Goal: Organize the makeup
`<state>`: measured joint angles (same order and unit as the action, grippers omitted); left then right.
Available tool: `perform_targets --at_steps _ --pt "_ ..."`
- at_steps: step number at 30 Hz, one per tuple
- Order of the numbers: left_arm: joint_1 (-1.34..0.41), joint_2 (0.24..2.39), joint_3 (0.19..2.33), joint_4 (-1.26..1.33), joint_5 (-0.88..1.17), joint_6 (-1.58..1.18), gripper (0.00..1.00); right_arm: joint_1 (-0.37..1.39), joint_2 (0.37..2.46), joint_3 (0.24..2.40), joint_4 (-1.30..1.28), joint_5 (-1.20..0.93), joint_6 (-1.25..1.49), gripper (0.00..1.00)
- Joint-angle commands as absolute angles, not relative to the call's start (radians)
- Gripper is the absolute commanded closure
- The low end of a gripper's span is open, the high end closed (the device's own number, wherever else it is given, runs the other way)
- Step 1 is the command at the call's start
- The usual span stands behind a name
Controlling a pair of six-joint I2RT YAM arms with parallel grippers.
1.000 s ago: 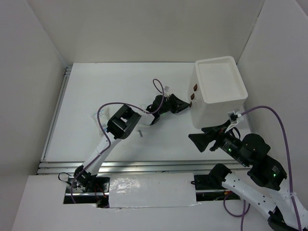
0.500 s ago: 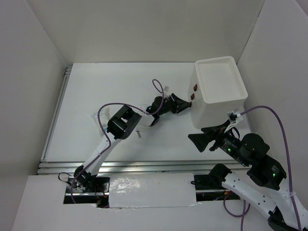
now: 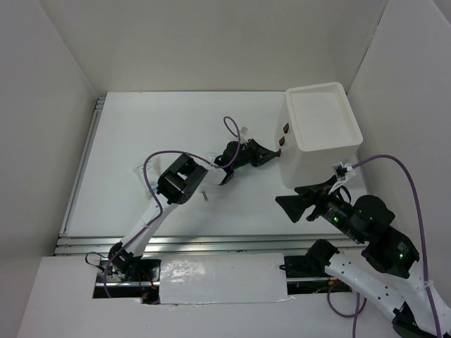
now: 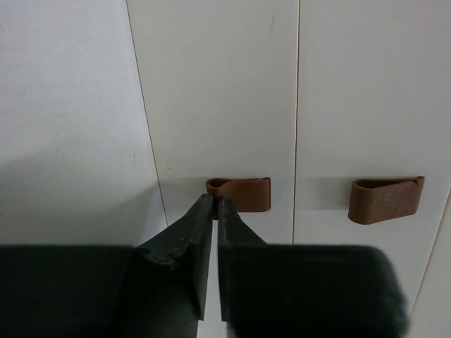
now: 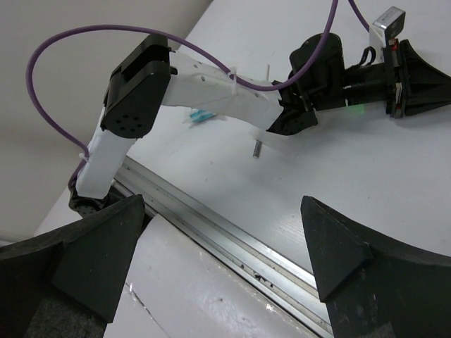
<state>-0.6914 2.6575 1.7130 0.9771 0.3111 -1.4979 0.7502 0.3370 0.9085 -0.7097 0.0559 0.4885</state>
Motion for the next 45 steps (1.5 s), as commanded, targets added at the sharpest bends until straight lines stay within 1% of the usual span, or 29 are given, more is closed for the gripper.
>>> perform_targets --at_steps 1,3,4,9,12,14,16,19,23,29,34,39,40,41,42,43,45 --pt "-0.704 2.642 1.738 1.057 0.319 -1.497 0.85 0.756 0.339 0.904 -0.664 0.052 0.474 0.00" --pt "-0.704 2.629 1.730 1.054 0.314 -1.486 0.91 0.758 0.342 0.902 -0.666 0.054 0.474 0.00" --pt "-0.704 2.617 1.721 1.049 0.314 -1.477 1.00 0.756 0.341 0.903 -0.666 0.054 0.474 0.00" --pt "-0.703 2.540 1.657 1.019 0.302 -1.448 1.00 0.758 0.341 0.900 -0.667 0.054 0.476 0.00" --pt "-0.696 2.461 1.603 0.942 0.282 -1.405 1.00 0.758 0.342 0.905 -0.667 0.052 0.476 0.00" --pt "-0.689 2.393 1.571 0.833 0.268 -1.376 1.00 0.758 0.344 0.904 -0.664 0.048 0.477 0.00" --pt "-0.686 2.320 1.525 0.742 0.221 -1.316 1.00 0.756 0.345 0.902 -0.661 0.045 0.479 0.00" --pt "-0.675 2.235 1.462 0.672 0.180 -1.272 1.00 0.756 0.351 0.903 -0.657 0.045 0.480 0.00" --pt "-0.658 2.180 1.428 0.520 0.129 -1.236 1.00 0.758 0.359 0.911 -0.647 0.025 0.485 0.00" --pt "-0.614 2.109 1.327 0.471 0.114 -1.218 1.00 0.756 0.370 0.919 -0.635 0.015 0.495 0.00" --pt "-0.591 2.068 1.316 0.414 0.091 -1.180 1.00 0.756 0.382 0.922 -0.629 0.006 0.502 0.00" --pt "-0.584 2.030 1.361 0.306 0.057 -1.120 1.00 0.758 0.388 0.927 -0.627 0.006 0.503 0.00" --pt "-0.584 2.025 1.373 0.279 0.051 -1.109 0.97 0.758 0.387 0.928 -0.626 0.005 0.503 0.00" --pt "-0.584 2.019 1.387 0.255 0.049 -1.092 0.85 0.756 0.388 0.928 -0.624 0.006 0.503 0.00" --pt "-0.589 1.997 1.384 0.244 0.037 -1.083 0.78 0.758 0.390 0.928 -0.626 0.005 0.503 0.00" --pt "-0.591 1.982 1.379 0.221 0.025 -1.078 0.62 0.756 0.391 0.927 -0.624 0.005 0.503 0.00" --pt "-0.597 1.933 1.373 0.189 0.005 -1.052 0.41 0.758 0.396 0.923 -0.621 0.005 0.503 0.00"
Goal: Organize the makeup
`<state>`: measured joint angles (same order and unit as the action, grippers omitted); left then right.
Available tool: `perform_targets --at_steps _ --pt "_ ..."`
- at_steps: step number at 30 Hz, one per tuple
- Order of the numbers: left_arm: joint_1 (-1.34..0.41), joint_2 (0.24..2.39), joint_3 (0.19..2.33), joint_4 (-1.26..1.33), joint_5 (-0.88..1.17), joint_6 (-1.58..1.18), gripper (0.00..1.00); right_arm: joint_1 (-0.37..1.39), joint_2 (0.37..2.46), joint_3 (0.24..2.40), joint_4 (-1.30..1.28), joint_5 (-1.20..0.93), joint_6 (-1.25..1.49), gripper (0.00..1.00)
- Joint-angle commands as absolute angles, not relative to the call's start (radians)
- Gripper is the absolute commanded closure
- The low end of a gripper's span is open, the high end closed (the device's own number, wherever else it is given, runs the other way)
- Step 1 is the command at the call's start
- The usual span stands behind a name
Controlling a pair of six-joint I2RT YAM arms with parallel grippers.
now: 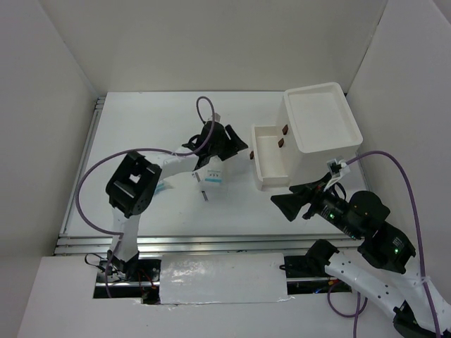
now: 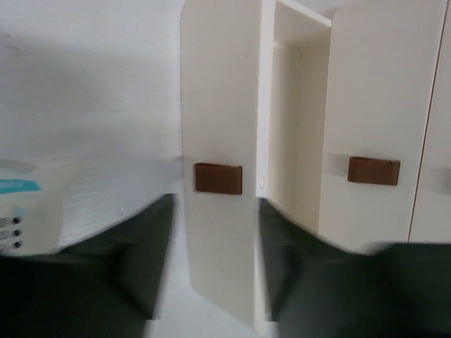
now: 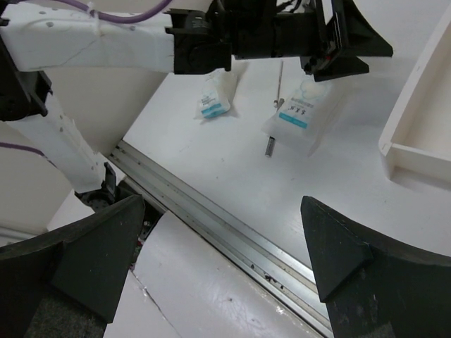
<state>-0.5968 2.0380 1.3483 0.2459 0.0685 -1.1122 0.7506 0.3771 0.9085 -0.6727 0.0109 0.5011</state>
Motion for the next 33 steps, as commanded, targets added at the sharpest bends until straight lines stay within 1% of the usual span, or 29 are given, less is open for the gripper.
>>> perform_targets --at_steps 1,2,5,6,7,8,9,10,12,14,19,20,22,23,31,32,33 --pt "-0.598 1.916 1.376 0.134 -0.030 -1.045 0.28 0.758 0.397 0.922 -0.620 0.006 0.505 0.00" --pt "-0.600 1.878 1.379 0.102 -0.050 -1.023 0.24 0.758 0.400 0.920 -0.618 0.005 0.506 0.00" --pt "-0.606 1.809 1.408 -0.111 -0.204 -0.991 0.05 0.758 0.397 0.910 -0.614 0.005 0.511 0.00" --pt "-0.606 1.795 1.417 -0.174 -0.313 -0.989 0.00 0.758 0.394 0.907 -0.612 0.006 0.512 0.00" --pt "-0.606 1.777 1.439 -0.305 -0.360 -1.000 0.01 0.758 0.390 0.902 -0.611 0.006 0.515 0.00" --pt "-0.603 1.772 1.451 -0.364 -0.408 -1.003 0.01 0.758 0.387 0.891 -0.606 0.005 0.518 0.00" --pt "-0.600 1.772 1.471 -0.417 -0.498 -1.021 0.01 0.758 0.385 0.887 -0.600 0.005 0.520 0.00" --pt "-0.595 1.778 1.482 -0.521 -0.530 -1.034 0.01 0.758 0.385 0.882 -0.597 -0.011 0.523 0.00" --pt "-0.566 1.798 1.499 -0.595 -0.560 -1.045 0.03 0.758 0.382 0.865 -0.589 -0.020 0.529 0.00" --pt "-0.539 1.835 1.525 -0.693 -0.609 -1.075 0.03 0.758 0.383 0.854 -0.586 -0.023 0.534 0.00" --pt "-0.483 1.905 1.531 -0.704 -0.624 -1.054 0.06 0.758 0.376 0.848 -0.594 -0.026 0.538 0.00" --pt "-0.477 1.919 1.537 -0.707 -0.623 -1.048 0.10 0.756 0.376 0.848 -0.598 -0.020 0.537 0.00" --pt "-0.460 1.956 1.560 -0.710 -0.620 -1.039 0.13 0.756 0.365 0.847 -0.609 -0.008 0.537 0.00" --pt "-0.457 1.966 1.571 -0.707 -0.618 -1.028 0.18 0.758 0.361 0.845 -0.614 -0.005 0.535 0.00" --pt "-0.439 2.086 1.606 -0.681 -0.555 -1.006 0.30 0.758 0.360 0.834 -0.615 -0.002 0.531 0.00" --pt "-0.439 2.097 1.602 -0.678 -0.542 -1.008 0.35 0.756 0.360 0.833 -0.612 -0.002 0.531 0.00" --pt "-0.439 2.100 1.598 -0.670 -0.535 -1.006 0.38 0.758 0.362 0.831 -0.611 -0.002 0.531 0.00"
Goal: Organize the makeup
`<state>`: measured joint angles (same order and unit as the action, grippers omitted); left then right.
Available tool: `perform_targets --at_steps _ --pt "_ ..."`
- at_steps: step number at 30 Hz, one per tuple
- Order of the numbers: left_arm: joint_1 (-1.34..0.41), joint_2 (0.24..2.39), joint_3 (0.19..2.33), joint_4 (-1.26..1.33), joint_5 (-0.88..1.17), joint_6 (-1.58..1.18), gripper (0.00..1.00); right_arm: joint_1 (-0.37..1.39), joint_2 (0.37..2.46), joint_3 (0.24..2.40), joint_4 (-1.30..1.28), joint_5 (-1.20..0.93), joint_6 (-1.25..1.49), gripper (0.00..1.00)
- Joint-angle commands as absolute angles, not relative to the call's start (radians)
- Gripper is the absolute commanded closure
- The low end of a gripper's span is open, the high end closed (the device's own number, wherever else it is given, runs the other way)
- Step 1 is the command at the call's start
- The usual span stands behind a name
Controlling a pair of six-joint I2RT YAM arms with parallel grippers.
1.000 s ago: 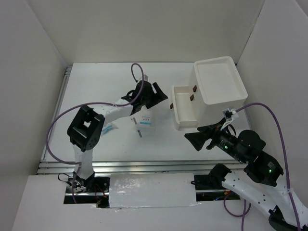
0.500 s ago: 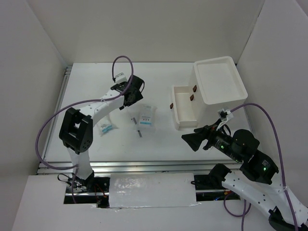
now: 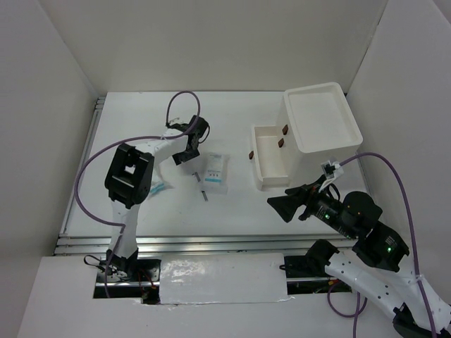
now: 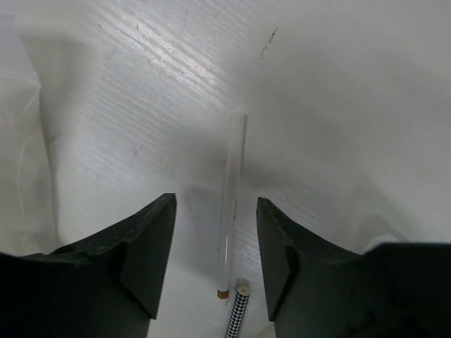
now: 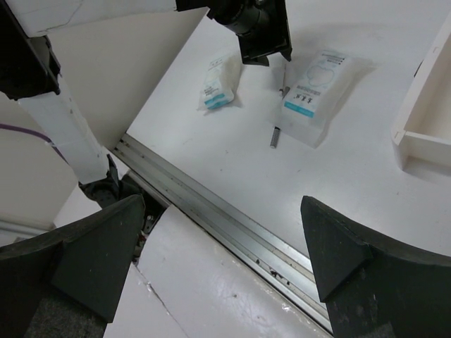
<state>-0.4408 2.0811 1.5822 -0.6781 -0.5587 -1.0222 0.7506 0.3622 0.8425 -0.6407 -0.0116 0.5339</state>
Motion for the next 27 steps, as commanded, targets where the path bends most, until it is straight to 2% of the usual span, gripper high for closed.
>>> perform_targets --at_steps 1,6,9,10,15,18,21,27 --pt "-0.439 2.102 1.589 -0.664 -0.529 -1.008 0.40 0.758 0.364 0.830 -0.611 -0.002 0.531 0.00" --pt "-0.440 2.121 1.566 -0.653 -0.509 -1.012 0.47 0.756 0.359 0.822 -0.607 -0.002 0.532 0.00" --pt "-0.440 2.125 1.556 -0.653 -0.509 -1.015 0.69 0.759 0.357 0.824 -0.609 -0.002 0.532 0.00" --pt "-0.440 2.122 1.546 -0.652 -0.511 -1.019 0.79 0.756 0.356 0.825 -0.611 -0.002 0.532 0.00" --pt "-0.437 2.131 1.543 -0.658 -0.509 -1.019 0.83 0.756 0.353 0.827 -0.614 -0.002 0.531 0.00" --pt "-0.437 2.135 1.536 -0.655 -0.502 -1.020 1.00 0.758 0.350 0.825 -0.614 -0.002 0.534 0.00" --pt "-0.437 2.088 1.478 -0.631 -0.514 -1.046 1.00 0.756 0.351 0.830 -0.617 -0.002 0.531 0.00" --pt "-0.445 1.838 1.378 -0.581 -0.586 -1.055 1.00 0.756 0.359 0.838 -0.620 -0.002 0.528 0.00"
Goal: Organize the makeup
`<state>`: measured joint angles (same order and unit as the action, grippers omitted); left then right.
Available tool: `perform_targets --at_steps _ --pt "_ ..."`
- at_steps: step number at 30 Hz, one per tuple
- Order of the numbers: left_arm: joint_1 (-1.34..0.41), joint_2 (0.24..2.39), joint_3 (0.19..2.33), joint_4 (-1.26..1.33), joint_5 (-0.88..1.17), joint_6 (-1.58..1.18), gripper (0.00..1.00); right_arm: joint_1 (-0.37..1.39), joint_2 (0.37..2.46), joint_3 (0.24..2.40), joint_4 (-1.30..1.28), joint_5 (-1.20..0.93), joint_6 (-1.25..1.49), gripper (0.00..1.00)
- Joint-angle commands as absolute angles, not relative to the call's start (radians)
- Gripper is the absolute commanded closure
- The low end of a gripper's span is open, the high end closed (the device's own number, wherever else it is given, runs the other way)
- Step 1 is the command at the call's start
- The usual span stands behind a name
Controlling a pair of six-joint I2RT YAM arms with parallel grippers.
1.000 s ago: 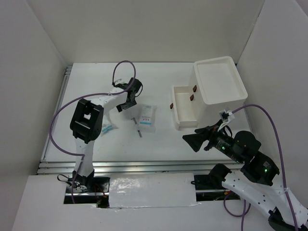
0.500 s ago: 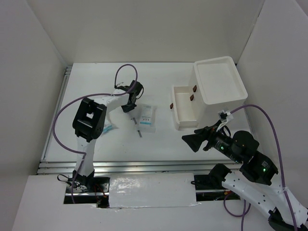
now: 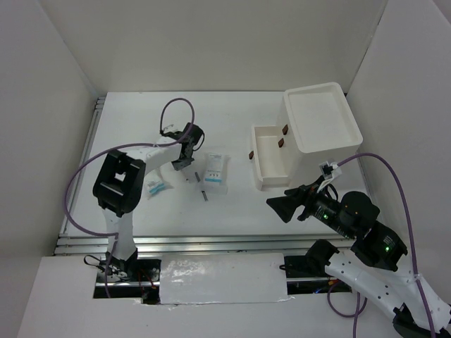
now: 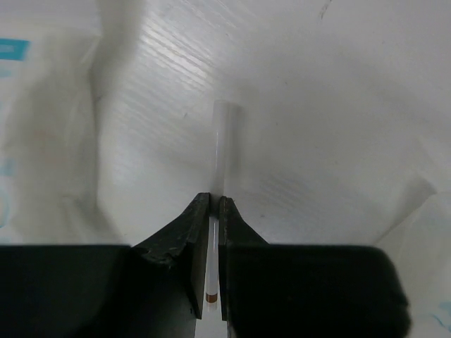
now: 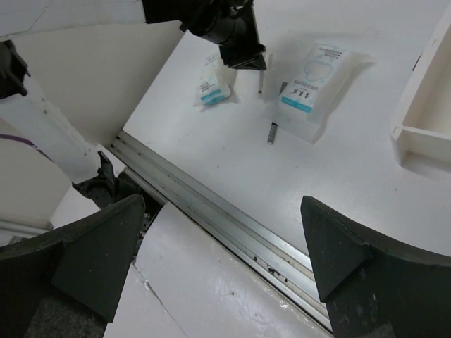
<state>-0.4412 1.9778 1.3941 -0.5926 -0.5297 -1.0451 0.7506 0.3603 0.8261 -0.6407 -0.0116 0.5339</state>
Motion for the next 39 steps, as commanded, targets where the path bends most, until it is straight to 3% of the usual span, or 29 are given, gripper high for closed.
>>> perform_targets --at_steps 1,5,9,16,20,24,27,28,30,36,39 --pt "-0.449 1.816 1.379 -0.598 -0.613 -1.057 1.00 0.756 0.359 0.836 -0.617 -0.002 0.528 0.00" --pt "-0.491 1.757 1.411 -0.623 -0.631 -1.034 1.00 0.759 0.364 0.830 -0.603 -0.003 0.535 0.00" --pt "-0.605 1.707 1.405 -0.482 -0.543 -0.956 1.00 0.758 0.371 0.841 -0.598 -0.002 0.537 0.00" --pt "-0.730 1.810 1.486 -0.100 -0.163 -0.905 1.00 0.758 0.351 0.893 -0.609 -0.002 0.557 0.00" --pt "-0.776 1.980 1.681 -0.031 -0.066 -0.914 1.00 0.758 0.353 0.922 -0.640 -0.002 0.560 0.00" --pt "-0.778 2.144 1.935 -0.145 -0.051 -0.960 0.96 0.756 0.339 0.931 -0.655 -0.002 0.563 0.00" --pt "-0.776 2.232 2.023 -0.158 -0.037 -0.973 0.75 0.758 0.330 0.937 -0.663 -0.002 0.563 0.00" --pt "-0.776 2.259 2.043 -0.188 -0.043 -0.979 0.50 0.758 0.330 0.940 -0.667 -0.002 0.560 0.00" --pt "-0.775 2.270 2.069 -0.212 -0.058 -0.982 0.23 0.758 0.333 0.946 -0.672 -0.002 0.557 0.00" --pt "-0.767 2.137 1.923 -0.215 -0.121 -0.962 0.04 0.758 0.339 0.933 -0.652 0.012 0.557 0.00" --pt "-0.764 1.993 1.855 -0.347 -0.283 -0.945 0.02 0.756 0.342 0.919 -0.641 0.006 0.561 0.00"
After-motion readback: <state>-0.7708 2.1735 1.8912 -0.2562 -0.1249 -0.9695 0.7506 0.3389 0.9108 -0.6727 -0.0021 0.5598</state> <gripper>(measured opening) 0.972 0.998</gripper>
